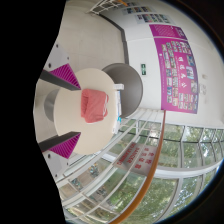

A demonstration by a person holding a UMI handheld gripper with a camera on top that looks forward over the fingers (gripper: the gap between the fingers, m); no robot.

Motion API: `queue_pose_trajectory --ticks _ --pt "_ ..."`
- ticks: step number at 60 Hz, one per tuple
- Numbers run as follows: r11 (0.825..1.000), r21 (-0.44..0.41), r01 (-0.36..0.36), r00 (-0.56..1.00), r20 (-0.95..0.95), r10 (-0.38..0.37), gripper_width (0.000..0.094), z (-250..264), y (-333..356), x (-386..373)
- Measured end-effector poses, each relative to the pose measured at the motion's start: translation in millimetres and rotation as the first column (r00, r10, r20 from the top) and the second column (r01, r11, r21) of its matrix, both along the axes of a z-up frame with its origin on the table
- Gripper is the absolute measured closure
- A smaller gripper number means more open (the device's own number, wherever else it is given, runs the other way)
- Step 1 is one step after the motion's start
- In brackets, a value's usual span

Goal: Fold towel

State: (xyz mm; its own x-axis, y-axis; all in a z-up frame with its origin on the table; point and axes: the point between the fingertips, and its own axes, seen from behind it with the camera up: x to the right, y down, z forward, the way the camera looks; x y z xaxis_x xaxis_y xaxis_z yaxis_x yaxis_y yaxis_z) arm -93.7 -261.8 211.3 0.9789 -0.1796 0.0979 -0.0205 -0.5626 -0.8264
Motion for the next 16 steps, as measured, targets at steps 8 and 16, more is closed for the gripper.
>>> queue_pose_trajectory --ticks 8,16 --pt "0.999 0.033 0.002 0.999 0.034 -0.003 0.008 22 -28 -9" --pt "0.999 0.053 -0.006 0.999 0.04 0.004 0.0078 33 -42 -22"
